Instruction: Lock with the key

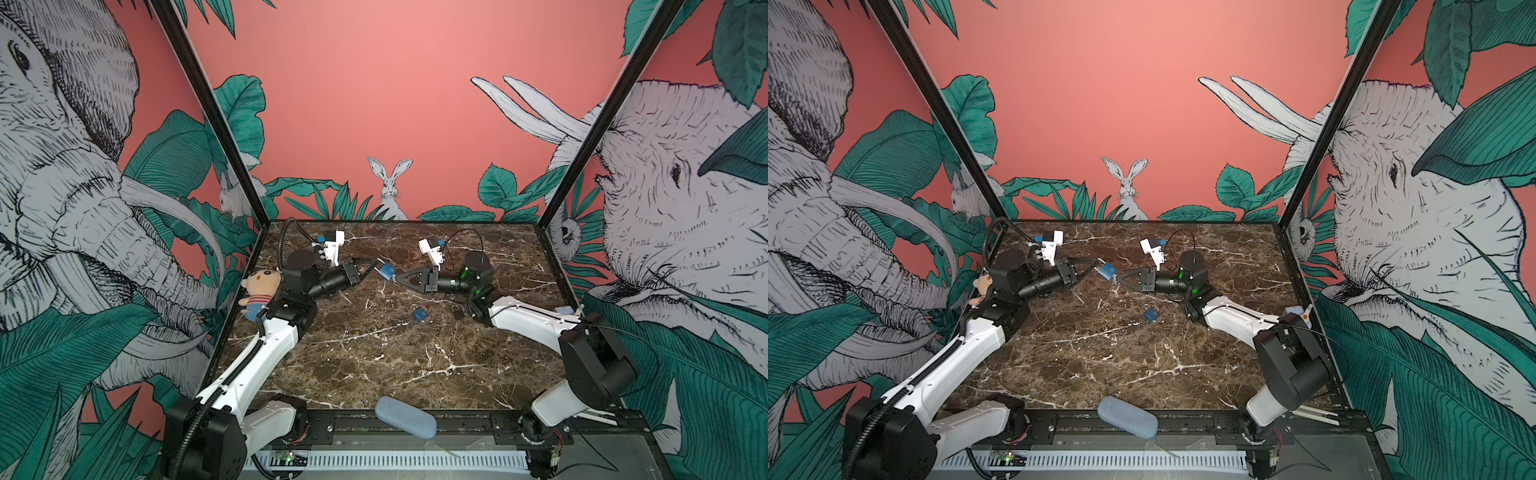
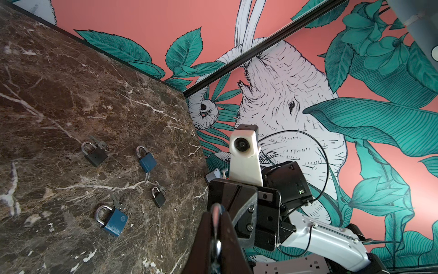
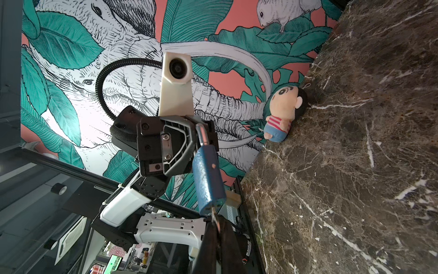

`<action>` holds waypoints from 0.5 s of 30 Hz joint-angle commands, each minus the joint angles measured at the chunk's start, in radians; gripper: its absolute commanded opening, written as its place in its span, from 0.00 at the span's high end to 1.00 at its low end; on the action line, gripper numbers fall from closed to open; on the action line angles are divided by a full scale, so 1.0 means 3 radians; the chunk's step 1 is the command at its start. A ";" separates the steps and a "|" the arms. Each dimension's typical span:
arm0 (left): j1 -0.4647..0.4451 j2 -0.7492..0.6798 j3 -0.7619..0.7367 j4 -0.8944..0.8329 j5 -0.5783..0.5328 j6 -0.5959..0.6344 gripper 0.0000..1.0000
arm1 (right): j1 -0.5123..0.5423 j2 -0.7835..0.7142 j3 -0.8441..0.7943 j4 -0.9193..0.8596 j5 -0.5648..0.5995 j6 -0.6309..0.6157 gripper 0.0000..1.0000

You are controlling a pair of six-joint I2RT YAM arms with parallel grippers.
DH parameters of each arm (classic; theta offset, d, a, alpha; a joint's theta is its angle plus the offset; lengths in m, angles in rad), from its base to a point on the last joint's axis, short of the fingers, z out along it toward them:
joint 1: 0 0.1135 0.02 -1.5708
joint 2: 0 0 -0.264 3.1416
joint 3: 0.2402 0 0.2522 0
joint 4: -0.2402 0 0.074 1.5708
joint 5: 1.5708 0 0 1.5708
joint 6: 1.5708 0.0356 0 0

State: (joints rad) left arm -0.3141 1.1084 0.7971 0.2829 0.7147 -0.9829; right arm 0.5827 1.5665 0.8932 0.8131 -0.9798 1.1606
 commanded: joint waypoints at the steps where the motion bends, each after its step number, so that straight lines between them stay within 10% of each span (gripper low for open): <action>1: 0.0067 -0.0125 0.0029 0.0240 -0.0051 -0.0061 1.00 | 0.0033 0.0005 0.0027 0.0226 -0.0053 0.0022 1.00; 15: 0.0330 -0.0157 0.0021 0.0292 0.0117 -0.0142 1.00 | -0.0020 -0.0074 -0.0108 0.0231 -0.0036 0.0027 1.00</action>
State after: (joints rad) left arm -0.2413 1.0958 0.7967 0.2955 0.7624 -1.0142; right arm 0.5838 1.5661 0.8772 0.8413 -0.9699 1.1683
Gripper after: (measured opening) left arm 0.090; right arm 0.048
